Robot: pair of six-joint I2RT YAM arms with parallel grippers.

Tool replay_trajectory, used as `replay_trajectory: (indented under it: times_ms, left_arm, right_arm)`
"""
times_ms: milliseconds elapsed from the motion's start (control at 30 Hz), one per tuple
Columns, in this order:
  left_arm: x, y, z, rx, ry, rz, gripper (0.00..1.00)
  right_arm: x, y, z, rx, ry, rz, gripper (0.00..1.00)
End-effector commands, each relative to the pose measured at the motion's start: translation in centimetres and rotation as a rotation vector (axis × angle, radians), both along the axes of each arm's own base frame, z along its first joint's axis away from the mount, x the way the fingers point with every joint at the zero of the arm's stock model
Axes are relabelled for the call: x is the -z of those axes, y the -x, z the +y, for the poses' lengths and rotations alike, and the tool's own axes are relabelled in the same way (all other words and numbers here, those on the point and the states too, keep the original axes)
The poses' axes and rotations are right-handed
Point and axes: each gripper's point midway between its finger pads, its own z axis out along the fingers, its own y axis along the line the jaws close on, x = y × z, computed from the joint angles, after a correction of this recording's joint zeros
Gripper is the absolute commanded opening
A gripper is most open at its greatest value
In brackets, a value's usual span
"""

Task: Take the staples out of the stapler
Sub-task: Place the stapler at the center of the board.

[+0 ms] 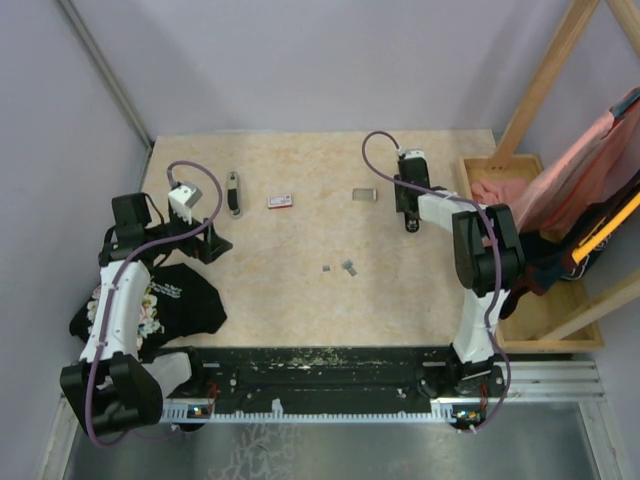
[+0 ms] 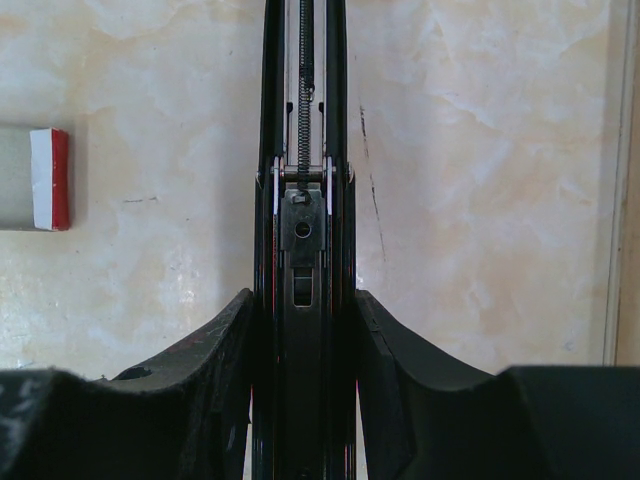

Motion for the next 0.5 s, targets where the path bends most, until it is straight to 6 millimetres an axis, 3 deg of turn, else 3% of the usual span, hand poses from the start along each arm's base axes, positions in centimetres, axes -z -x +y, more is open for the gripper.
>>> replay_trajectory:
  times_ms: [0,467]
  left_arm:
    - [0.0,0.2,-0.1,0.02,0.013,-0.01,1.0]
    - [-0.2,0.4,0.2,0.016,0.023,-0.02,1.0]
  right_arm:
    - [-3.4,-3.1,0.5,-0.001,-0.034,-0.122,0.06]
    - [-1.8,-3.0,0.3,0.011,-0.043,-0.086,0.19]
